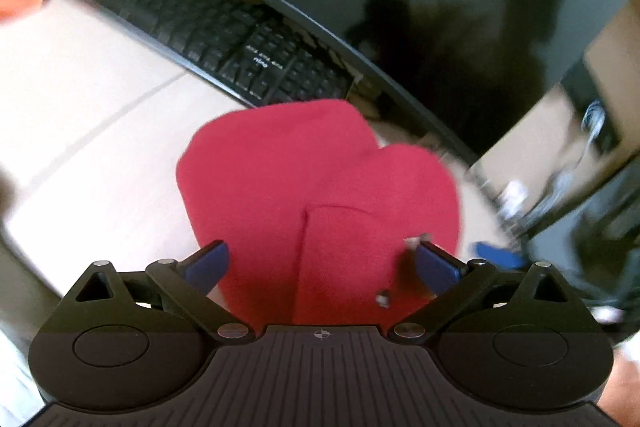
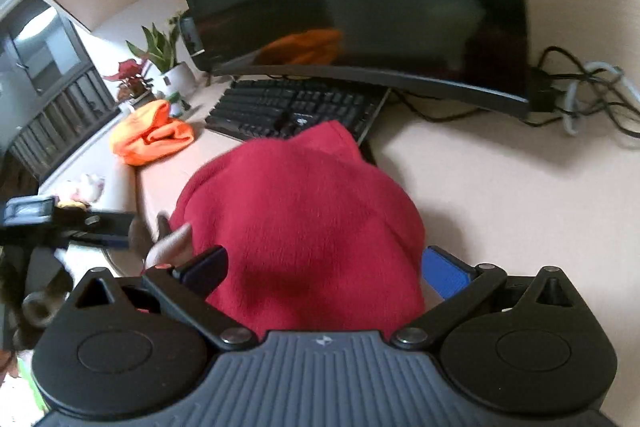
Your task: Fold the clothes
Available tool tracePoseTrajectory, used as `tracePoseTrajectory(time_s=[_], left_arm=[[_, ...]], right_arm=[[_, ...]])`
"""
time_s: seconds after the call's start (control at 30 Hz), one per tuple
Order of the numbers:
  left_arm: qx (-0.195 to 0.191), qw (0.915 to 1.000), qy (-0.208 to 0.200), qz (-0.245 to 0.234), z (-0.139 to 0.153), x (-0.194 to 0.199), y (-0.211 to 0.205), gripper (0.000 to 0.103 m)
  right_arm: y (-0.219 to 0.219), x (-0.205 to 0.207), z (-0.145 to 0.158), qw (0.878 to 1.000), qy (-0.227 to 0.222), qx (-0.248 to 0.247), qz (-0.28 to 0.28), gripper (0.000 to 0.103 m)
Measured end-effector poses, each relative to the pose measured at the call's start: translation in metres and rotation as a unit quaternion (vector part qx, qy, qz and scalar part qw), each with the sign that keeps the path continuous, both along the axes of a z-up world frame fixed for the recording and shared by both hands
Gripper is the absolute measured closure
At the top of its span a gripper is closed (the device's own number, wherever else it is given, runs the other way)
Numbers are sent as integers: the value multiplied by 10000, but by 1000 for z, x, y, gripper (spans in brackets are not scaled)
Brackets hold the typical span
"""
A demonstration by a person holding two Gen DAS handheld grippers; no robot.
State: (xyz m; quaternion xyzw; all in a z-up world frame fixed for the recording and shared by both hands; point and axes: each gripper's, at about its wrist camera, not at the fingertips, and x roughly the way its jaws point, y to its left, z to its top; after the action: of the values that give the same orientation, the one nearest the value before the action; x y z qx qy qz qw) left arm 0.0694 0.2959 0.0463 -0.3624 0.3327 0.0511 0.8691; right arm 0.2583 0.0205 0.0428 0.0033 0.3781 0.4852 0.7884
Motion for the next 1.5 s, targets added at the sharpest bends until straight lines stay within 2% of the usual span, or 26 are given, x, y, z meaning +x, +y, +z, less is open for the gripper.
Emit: tracePoseTrajectory(time_s=[0.07, 0.1, 0.17, 0.23, 0.3, 0.37, 0.43, 0.53, 0.63, 0.9, 1.03, 1.1, 1.17, 1.27, 1.37, 1.5], left_arm=[[-495, 9985, 72, 233, -11, -5, 3, 1], [-584, 9978, 195, 258, -18, -4, 2, 1], [-567, 9972, 440, 191, -30, 6, -3, 1], [-616, 9964, 582, 61, -42, 15, -9, 1], [-635, 9969, 446, -132, -43, 29, -11, 0], [-533, 9976, 305, -309, -41, 44, -13, 0], [-249, 9984, 46, -513, -34, 63, -12, 1], [312, 9959, -187, -824, -27, 84, -19, 1], [325, 9963, 22, -790, -28, 89, -20, 1], [331, 9978, 182, -544, -21, 80, -18, 0], [486, 9980, 126, -396, -9, 65, -20, 0], [581, 9980, -10, -265, 0, 49, -21, 0], [503, 9987, -78, -67, 0, 35, -17, 0], [334, 9992, 142, 185, -14, 33, -5, 0], [112, 9996, 218, 106, -28, 45, 4, 0], [-519, 9983, -16, -259, -47, 64, 13, 0]], right_arm=[[11, 18, -12, 9994, 333, 48, 63, 0], [16, 27, -20, 9983, 570, 37, 84, 0], [18, 42, -34, 9934, 1120, 220, 83, 0], [11, 39, -34, 9921, 1196, 299, 238, 0], [2, 29, -36, 9921, 1117, 302, 484, 0], [-6, 13, -35, 9964, 718, 194, 417, 0], [-13, 5, -36, 9988, 435, 217, 31, 0], [-13, 5, -44, 9974, 352, 261, -569, 0], [-10, 9, -46, 9968, 446, 188, -633, 0], [-6, 21, -41, 9978, 467, 107, -468, 0], [-17, 23, -36, 9972, 520, 270, -471, 0], [-28, 30, -32, 9946, 718, 476, -578, 0], [-38, 40, -29, 9901, 994, 689, -719, 0], [-22, 61, -36, 9881, 1238, 623, -665, 0], [-3, 76, -43, 9880, 1313, 539, -603, 0], [8, 83, -50, 9875, 1369, 514, -590, 0]])
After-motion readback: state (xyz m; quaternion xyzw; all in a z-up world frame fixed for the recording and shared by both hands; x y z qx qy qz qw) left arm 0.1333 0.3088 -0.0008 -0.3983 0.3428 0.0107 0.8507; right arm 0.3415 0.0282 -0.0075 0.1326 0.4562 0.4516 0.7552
